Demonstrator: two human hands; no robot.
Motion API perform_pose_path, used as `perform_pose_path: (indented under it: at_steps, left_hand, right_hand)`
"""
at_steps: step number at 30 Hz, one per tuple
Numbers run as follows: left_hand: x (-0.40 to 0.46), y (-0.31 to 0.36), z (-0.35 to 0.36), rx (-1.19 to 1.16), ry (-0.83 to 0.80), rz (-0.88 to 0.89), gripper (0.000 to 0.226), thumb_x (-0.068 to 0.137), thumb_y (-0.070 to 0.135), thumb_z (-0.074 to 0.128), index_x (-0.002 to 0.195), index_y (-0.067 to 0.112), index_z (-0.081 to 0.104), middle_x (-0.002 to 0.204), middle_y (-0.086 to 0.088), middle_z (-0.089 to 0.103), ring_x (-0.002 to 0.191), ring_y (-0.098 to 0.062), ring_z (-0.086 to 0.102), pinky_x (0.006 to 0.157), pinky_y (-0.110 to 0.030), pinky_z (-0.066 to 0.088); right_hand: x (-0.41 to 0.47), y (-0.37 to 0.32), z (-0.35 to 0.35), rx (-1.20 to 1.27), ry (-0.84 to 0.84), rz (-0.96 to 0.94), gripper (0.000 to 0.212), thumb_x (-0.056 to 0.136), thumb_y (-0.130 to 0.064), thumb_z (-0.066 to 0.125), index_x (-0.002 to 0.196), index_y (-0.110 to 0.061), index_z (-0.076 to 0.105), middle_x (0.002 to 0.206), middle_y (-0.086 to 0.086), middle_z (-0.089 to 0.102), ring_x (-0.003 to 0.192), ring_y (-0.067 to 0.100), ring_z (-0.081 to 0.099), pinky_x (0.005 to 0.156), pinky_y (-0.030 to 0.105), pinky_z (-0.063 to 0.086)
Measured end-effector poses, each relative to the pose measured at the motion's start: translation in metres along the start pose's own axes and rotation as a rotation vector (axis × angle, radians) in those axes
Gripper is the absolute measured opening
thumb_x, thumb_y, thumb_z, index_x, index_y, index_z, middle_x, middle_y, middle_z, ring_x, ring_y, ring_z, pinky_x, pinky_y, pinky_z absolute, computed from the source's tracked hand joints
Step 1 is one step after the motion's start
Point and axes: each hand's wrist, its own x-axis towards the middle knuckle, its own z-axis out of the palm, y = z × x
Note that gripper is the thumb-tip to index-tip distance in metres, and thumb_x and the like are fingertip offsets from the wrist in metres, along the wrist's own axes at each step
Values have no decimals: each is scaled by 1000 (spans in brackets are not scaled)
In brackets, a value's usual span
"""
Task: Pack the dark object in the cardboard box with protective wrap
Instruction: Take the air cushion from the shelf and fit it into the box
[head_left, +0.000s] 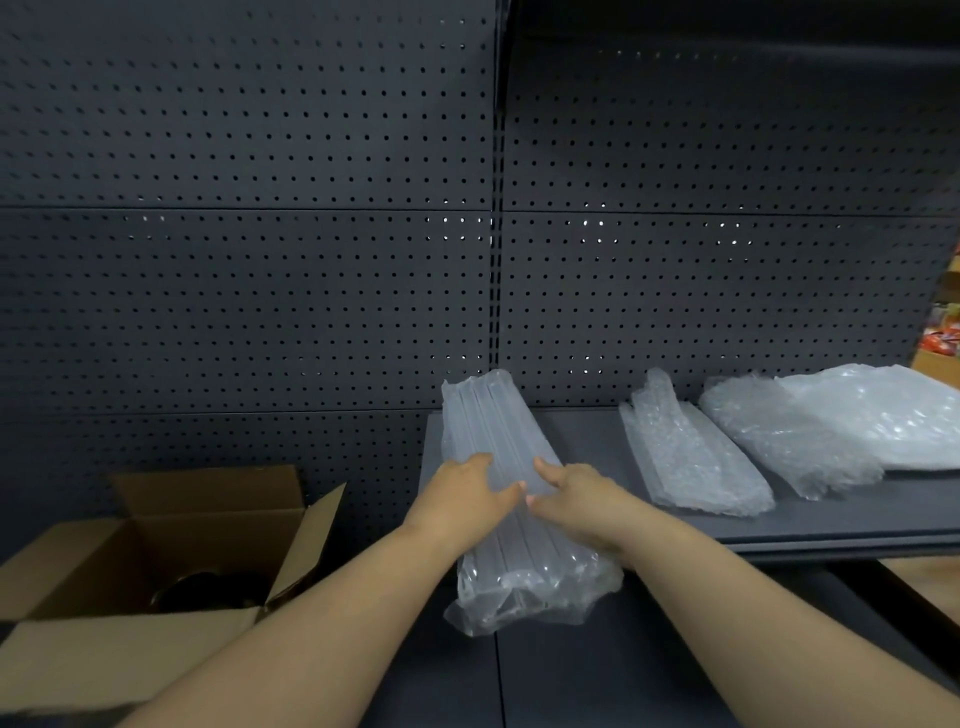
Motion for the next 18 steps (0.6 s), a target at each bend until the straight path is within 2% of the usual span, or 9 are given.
perform_pose_path:
  at_steps: [2, 5, 7, 8, 9, 12, 15, 18]
  left_hand:
    - [-1, 0, -2, 16, -3, -5, 66, 95, 50, 46, 150, 18, 27, 148, -12, 36, 124, -23, 49, 81, -24, 40]
    - [-3, 1, -2, 22, -1, -25, 66, 94, 54, 44, 146, 16, 32, 144, -12, 39, 121, -23, 51, 84, -26, 43]
    - [-5, 0, 0, -4, 5, -29, 65, 94, 54, 44, 144, 15, 35, 142, -12, 39, 121, -24, 50, 83, -25, 41]
    - [-5, 0, 1, -20, 12, -29, 63, 94, 53, 44, 143, 15, 37, 141, -12, 39, 122, -24, 49, 83, -24, 40]
    - [-6, 0, 1, -34, 22, -27, 61, 94, 52, 44, 142, 15, 39, 140, -12, 40, 122, -24, 48, 83, -24, 40]
    - [-7, -2, 1, -61, 46, -18, 56, 96, 48, 44, 141, 15, 40, 140, -11, 41, 123, -23, 47, 88, -25, 41]
    - [-10, -6, 2, -84, 70, 2, 54, 97, 45, 45, 142, 15, 39, 142, -10, 41, 126, -22, 45, 89, -23, 37]
    - [-13, -10, 1, -86, 103, 27, 58, 97, 45, 45, 146, 16, 33, 146, -7, 37, 131, -20, 41, 93, -21, 34]
  right_hand:
    - [0, 0, -2, 49, 3, -11, 62, 95, -48, 45, 150, -36, 19, 159, 3, 19, 145, 26, 24, 115, 34, 28]
    - [-1, 2, -7, 180, 41, -21, 58, 96, -42, 49, 149, -36, 26, 156, 2, 29, 138, 21, 38, 106, 27, 34]
    - [1, 0, -8, 215, 44, -2, 64, 95, -35, 53, 151, -35, 20, 154, 4, 32, 118, 19, 54, 92, 25, 42]
    - [3, -1, -9, 246, 44, 12, 69, 94, -32, 55, 152, -33, 17, 151, 6, 37, 104, 17, 57, 83, 23, 45]
    - [5, -2, -10, 280, 47, 28, 74, 93, -28, 57, 153, -29, 14, 147, 8, 41, 99, 18, 55, 79, 23, 44]
    - [10, -5, -13, 337, 40, 110, 81, 88, -23, 64, 151, -13, 14, 143, 12, 42, 120, 27, 50, 89, 30, 43]
    - [13, -4, -13, 380, 21, 168, 80, 80, -24, 73, 144, -7, 29, 136, 14, 48, 120, 31, 52, 100, 40, 46]
    - [12, -5, -11, 442, 25, 183, 75, 75, -24, 77, 137, -4, 39, 134, 16, 50, 120, 33, 52, 100, 44, 45]
